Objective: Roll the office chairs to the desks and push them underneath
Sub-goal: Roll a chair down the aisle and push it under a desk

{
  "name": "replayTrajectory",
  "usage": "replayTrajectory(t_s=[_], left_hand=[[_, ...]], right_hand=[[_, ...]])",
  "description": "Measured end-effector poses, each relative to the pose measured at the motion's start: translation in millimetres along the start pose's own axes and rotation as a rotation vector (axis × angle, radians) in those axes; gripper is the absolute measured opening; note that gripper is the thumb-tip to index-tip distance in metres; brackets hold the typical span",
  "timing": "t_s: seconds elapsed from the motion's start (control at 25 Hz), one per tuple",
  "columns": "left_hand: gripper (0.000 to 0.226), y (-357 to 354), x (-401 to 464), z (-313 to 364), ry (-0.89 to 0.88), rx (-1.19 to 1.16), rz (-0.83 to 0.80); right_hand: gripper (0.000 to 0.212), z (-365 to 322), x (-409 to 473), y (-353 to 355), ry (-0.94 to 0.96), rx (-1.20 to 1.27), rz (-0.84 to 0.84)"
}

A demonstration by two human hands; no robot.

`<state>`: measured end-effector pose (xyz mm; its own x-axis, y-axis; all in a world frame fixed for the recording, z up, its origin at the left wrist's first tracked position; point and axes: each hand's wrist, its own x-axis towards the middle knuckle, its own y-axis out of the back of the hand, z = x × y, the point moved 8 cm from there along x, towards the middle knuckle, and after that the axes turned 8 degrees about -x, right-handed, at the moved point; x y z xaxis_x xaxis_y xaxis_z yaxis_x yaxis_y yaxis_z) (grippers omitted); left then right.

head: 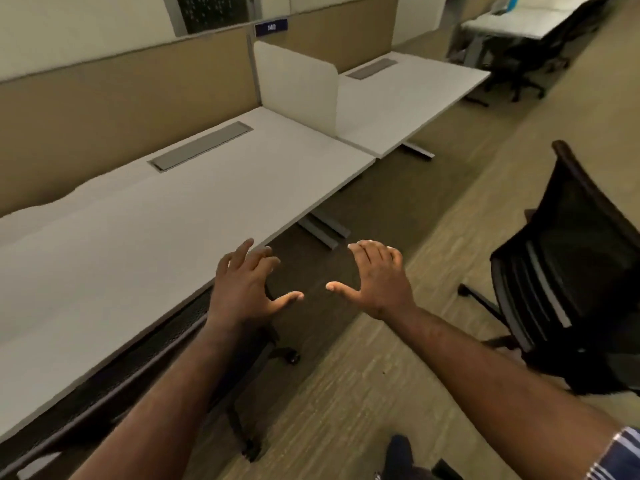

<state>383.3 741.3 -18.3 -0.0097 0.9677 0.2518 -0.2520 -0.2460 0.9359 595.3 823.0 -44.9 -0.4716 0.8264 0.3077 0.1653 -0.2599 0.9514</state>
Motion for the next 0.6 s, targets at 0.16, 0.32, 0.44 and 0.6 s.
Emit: replayTrajectory(t_s=[0.16, 0.32, 0.44, 0.6], left_hand=[[0.088, -52.0, 64.8, 91.2, -0.188, -0.002, -0.091], [0.089, -111.7, 124.0, 196.4, -0.354, -0.044, -0.185], [0.094, -146.9, 166.3, 272.3, -0.440, -0.068, -0.221], [0.094, -167.9, 212.0, 336.3, -0.510, -0.085, -0.217]], right_hand=[[0.080, 126.1, -37.2, 10.8, -0.271, -0.076, 0.035], [0.075, 245.7, -71.3, 26.0, -0.470, -0.146, 0.006], [0.073, 330.1, -88.0, 43.3, -0.579, -0.181, 0.017], [0.078, 412.8, -89.3, 65.1, -0.687, -0.262, -0.006]])
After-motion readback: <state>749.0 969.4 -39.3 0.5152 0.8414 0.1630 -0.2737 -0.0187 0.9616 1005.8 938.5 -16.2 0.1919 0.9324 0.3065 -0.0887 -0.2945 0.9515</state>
